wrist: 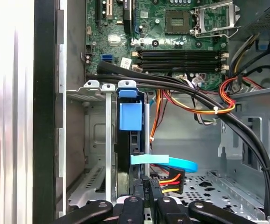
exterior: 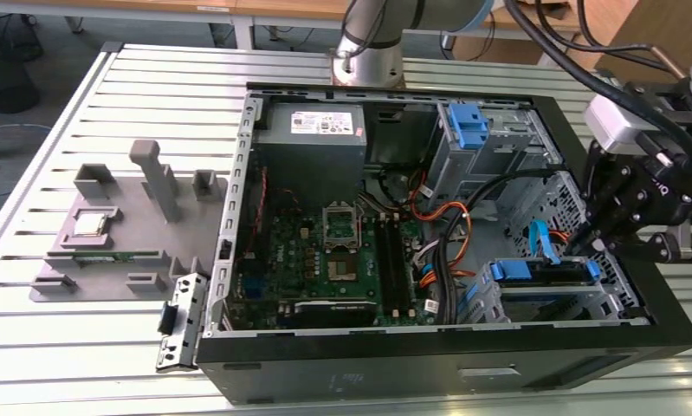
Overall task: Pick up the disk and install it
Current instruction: 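Insert the second disk wire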
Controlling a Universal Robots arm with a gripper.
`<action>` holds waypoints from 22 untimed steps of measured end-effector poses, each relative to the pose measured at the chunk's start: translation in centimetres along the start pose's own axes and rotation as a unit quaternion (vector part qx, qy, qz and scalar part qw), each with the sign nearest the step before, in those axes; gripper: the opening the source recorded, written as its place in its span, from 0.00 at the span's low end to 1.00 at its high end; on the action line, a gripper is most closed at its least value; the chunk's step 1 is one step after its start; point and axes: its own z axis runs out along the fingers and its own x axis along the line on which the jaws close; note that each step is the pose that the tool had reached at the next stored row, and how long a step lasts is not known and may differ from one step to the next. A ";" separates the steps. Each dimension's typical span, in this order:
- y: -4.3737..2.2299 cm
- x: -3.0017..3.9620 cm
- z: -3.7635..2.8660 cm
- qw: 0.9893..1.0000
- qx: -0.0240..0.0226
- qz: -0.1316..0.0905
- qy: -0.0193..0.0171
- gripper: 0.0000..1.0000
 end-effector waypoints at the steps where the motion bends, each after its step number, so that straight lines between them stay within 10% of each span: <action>1: 0.02 0.16 0.00 1.000 0.000 0.000 -0.003 0.18; 11: 0.16 1.00 0.07 1.000 0.000 0.000 -0.015 0.18; 22: 0.21 1.09 0.18 1.000 0.000 0.000 -0.016 0.18</action>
